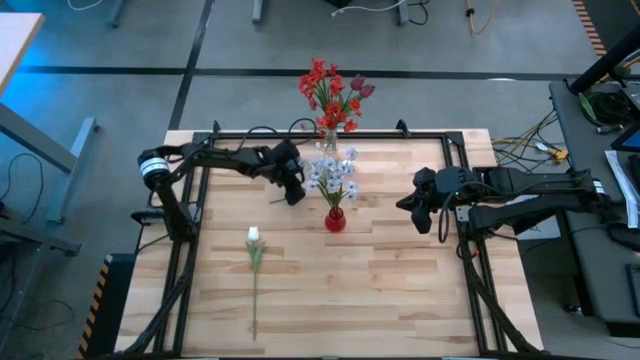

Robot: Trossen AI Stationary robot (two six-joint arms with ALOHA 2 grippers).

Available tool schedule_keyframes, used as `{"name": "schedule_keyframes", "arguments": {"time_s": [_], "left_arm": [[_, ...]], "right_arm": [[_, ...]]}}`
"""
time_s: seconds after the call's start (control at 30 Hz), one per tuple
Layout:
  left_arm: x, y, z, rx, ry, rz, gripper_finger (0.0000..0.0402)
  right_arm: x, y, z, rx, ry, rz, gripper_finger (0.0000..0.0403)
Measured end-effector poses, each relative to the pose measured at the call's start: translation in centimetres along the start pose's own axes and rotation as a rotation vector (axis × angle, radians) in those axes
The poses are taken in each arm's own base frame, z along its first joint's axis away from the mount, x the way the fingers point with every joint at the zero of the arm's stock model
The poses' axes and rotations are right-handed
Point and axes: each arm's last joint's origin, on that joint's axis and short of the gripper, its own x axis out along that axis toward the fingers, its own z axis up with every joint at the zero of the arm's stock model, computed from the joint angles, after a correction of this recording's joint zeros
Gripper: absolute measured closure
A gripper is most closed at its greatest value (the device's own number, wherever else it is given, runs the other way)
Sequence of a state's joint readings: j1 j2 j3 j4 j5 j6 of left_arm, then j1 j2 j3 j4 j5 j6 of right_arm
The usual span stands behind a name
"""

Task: Sort flowers into vase by color
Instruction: Put the top white tulip into the red vase

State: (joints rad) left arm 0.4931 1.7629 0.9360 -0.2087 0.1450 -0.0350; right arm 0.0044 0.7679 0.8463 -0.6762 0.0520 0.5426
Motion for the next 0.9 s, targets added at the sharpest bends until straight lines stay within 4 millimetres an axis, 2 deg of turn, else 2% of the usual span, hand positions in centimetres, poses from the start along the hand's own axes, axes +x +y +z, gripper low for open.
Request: {"name": "schedule_keyframes", "arguments": {"time_s": [0.4, 0.53, 0.7, 0.9], "left_arm": [[1.4, 0.2, 0.0, -0.002, 0.018, 0.007, 0.0247], [1.7, 0.3, 0.0, -0.003, 0.023, 0.007, 0.0260], [1.5, 0.1, 0.0, -0.016, 0.027, -0.008, 0.0286], [1.1, -0.3, 0.1, -0.063, 0.063, -0.099, 0.0292]], "right_arm": [[0.0, 0.0, 0.0, 0.007, 0.000, -0.001, 0.0394], [0.0, 0.0, 0.0, 0.007, -0.002, -0.004, 0.0394], [0.0, 0.0, 0.0, 0.007, -0.005, -0.008, 0.0394], [0.0, 0.0, 0.0, 0.007, -0.006, -0.009, 0.0394]]}}
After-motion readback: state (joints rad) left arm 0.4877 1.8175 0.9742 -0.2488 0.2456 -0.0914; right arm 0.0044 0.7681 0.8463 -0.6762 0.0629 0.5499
